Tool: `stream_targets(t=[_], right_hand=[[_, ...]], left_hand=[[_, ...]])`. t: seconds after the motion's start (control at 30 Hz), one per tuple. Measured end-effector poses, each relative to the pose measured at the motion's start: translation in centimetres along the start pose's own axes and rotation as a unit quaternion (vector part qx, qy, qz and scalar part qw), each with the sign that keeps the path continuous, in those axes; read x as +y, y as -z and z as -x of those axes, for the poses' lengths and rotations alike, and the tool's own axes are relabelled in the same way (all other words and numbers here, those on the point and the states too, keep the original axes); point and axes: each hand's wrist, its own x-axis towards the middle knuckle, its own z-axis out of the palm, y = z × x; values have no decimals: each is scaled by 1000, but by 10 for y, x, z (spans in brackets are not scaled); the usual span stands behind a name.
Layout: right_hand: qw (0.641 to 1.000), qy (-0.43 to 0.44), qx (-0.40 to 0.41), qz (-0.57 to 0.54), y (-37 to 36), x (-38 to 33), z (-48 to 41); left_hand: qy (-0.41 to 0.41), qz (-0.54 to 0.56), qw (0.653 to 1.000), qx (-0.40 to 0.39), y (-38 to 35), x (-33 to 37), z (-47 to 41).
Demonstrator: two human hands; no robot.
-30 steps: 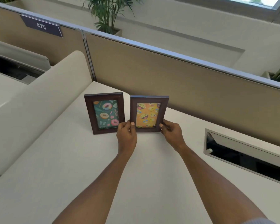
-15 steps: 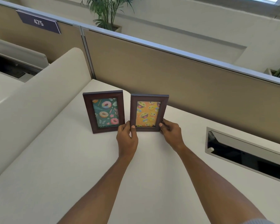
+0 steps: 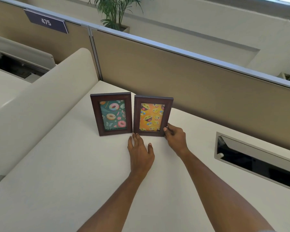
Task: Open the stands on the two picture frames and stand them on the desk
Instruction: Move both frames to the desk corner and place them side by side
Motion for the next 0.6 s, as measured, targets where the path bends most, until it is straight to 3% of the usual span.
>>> stream_targets(t=[0.6], right_hand=[[999, 12, 32, 19, -2, -13, 12]], left_hand=[[24, -44, 997, -66, -5, 5, -7]])
